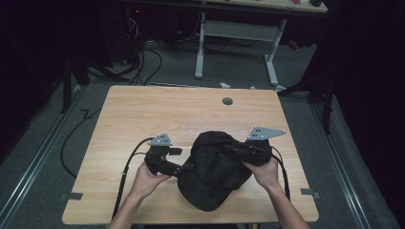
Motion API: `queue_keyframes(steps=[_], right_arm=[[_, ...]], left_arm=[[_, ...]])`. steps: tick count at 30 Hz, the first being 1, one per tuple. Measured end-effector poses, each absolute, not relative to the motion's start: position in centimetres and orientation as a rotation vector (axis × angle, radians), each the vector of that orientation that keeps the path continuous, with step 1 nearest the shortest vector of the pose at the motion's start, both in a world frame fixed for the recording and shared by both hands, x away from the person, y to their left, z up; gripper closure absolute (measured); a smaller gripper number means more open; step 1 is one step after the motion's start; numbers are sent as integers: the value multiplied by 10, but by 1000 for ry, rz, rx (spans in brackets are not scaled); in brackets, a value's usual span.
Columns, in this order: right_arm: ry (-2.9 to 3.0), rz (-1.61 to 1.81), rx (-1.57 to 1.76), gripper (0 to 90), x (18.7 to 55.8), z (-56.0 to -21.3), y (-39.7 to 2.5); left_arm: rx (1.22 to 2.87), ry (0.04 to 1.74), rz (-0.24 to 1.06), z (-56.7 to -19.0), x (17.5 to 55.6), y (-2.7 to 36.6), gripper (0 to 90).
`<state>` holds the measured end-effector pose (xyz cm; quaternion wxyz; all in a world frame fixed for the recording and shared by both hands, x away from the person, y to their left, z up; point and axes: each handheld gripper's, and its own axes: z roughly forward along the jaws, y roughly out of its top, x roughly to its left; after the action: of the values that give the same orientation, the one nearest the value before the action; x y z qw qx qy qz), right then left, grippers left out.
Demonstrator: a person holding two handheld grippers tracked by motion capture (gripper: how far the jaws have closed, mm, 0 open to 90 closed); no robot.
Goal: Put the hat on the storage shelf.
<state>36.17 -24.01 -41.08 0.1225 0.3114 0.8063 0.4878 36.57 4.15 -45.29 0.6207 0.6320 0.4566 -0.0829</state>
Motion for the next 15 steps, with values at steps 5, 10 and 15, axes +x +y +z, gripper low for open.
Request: queue_keyframes(steps=[5,10,15], right_arm=[[2354,1450,858,807,362,-408,-236],[2364,1480,809,805,364,-407,-232],[2377,1565,770,804,370,-410,-232]], left_arm=[[1472,1052,-206,-455,368,35,151],[1494,1059,-213,-458,369,32,153],[1521,1050,-237,-461,368,29,153]])
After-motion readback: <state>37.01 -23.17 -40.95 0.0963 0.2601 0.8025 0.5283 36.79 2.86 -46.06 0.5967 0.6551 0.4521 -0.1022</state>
